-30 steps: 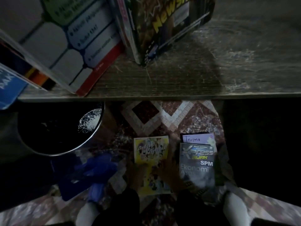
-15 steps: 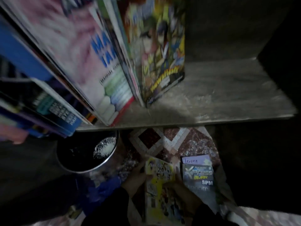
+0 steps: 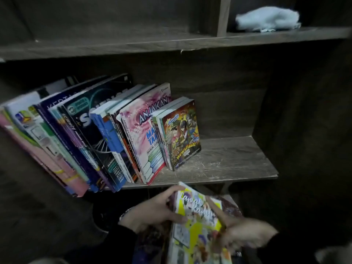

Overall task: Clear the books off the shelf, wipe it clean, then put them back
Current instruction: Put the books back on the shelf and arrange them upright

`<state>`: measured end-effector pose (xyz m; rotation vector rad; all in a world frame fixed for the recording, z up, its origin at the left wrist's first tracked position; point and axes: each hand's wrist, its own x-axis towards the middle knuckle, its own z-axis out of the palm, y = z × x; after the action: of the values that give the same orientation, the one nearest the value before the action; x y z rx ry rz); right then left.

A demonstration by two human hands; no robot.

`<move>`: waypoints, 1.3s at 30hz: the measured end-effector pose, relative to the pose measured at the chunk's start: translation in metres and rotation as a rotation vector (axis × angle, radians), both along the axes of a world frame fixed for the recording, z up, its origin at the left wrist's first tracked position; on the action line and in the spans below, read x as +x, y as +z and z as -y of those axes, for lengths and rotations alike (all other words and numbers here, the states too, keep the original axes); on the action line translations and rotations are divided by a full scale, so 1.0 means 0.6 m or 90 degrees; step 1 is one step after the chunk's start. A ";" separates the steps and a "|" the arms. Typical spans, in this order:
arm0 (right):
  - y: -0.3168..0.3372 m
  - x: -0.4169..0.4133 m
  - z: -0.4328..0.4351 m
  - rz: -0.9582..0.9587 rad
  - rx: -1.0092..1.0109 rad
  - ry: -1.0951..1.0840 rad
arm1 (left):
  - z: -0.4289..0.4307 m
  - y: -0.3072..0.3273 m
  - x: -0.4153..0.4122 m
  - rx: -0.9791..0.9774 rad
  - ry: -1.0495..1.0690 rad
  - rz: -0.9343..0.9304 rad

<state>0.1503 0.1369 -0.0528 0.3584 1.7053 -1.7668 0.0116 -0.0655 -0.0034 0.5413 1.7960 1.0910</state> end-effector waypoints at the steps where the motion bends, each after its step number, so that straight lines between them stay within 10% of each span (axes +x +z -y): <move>1: 0.025 0.001 -0.009 -0.035 0.025 0.005 | -0.003 0.021 0.003 0.015 -0.010 -0.021; 16: 0.128 -0.209 -0.144 -0.570 0.586 -0.184 | -0.153 0.032 -0.045 0.180 0.212 -0.648; 24: 0.121 -0.318 -0.153 -0.613 0.584 -0.186 | -0.206 -0.044 -0.103 0.193 0.416 -0.837; 39: 0.070 -0.326 -0.174 -0.557 0.626 -0.226 | -0.194 -0.181 -0.063 -0.111 0.267 -0.994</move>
<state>-0.0455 0.2411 -0.0108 0.3133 3.2859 -1.1999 -0.0262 0.0511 -0.1120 1.0920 3.4238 0.6900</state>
